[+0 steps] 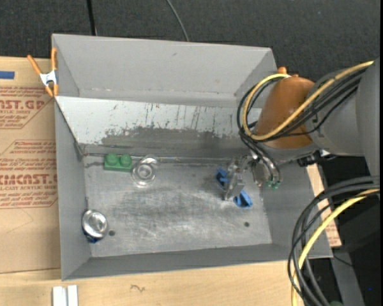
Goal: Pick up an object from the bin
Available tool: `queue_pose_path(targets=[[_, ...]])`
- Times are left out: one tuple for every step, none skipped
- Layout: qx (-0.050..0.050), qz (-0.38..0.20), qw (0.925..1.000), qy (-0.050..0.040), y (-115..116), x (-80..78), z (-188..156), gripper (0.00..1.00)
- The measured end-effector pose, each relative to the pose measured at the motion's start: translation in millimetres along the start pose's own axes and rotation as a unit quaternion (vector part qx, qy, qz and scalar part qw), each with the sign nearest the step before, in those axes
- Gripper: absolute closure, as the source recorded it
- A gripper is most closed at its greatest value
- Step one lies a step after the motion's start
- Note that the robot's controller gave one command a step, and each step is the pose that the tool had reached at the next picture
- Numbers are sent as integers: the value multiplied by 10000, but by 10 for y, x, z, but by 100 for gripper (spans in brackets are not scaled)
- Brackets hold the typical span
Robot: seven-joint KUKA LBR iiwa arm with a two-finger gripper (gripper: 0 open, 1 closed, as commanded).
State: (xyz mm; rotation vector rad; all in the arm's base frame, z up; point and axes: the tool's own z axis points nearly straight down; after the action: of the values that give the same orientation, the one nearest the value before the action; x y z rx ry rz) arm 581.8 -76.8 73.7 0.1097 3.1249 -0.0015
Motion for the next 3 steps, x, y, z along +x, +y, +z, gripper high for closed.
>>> queue_pose_path(targets=[[-7,-1402,9901,27,127,93,-1339,100],[3,674,9977,94,237,300,-533,100],[-1,747,9972,16,182,173,-1410,100]])
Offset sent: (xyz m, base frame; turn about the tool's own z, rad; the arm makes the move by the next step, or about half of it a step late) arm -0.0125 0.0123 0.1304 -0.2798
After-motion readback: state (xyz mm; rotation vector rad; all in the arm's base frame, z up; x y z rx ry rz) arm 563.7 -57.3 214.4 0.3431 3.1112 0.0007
